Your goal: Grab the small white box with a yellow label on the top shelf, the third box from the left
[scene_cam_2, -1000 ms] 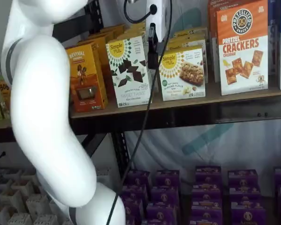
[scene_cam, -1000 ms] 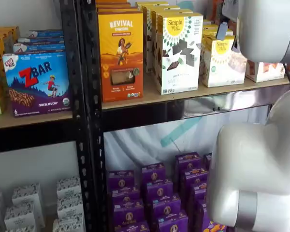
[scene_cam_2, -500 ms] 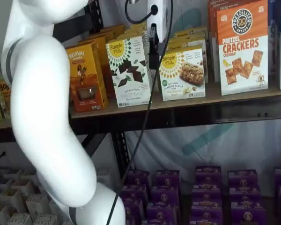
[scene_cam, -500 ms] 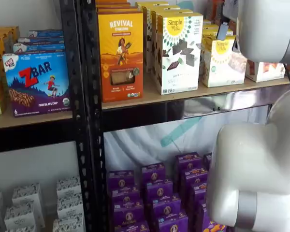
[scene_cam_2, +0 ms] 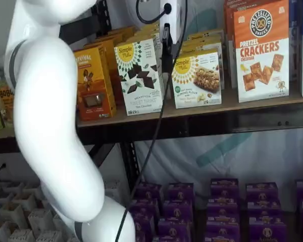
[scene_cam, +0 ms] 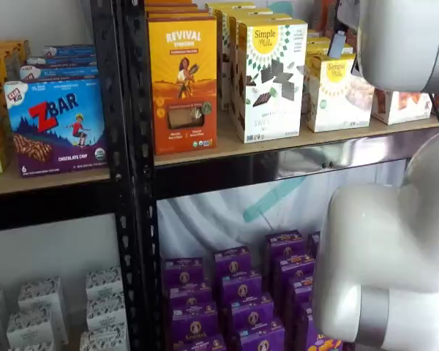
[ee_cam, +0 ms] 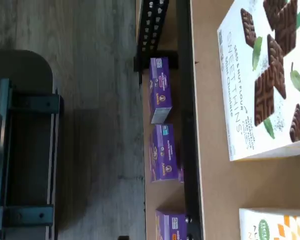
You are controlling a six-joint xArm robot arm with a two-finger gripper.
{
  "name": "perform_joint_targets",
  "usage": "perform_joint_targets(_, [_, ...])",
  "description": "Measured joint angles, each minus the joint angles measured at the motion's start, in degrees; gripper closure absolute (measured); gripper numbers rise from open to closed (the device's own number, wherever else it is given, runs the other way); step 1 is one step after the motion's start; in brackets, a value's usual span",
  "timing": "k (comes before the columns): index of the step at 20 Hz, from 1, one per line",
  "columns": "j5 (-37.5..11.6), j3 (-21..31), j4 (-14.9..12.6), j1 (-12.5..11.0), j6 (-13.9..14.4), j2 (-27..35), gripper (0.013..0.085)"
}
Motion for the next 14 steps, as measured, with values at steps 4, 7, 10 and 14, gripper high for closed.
perform_joint_targets(4, [0.09,-0.48,0.39,-0.28,-0.11,0.28,0.013])
perform_joint_targets(7, [-0.18,-0.89,1.07,-0.67,-0.23,0.48,0.013])
perform_joint_targets(10, [-0.18,-1.54,2.14,-1.02,-0.17,0.89,0.013])
perform_joint_targets(14, [-0.35,-2.28,2.75,-0.74,0.35,1.4,0.013])
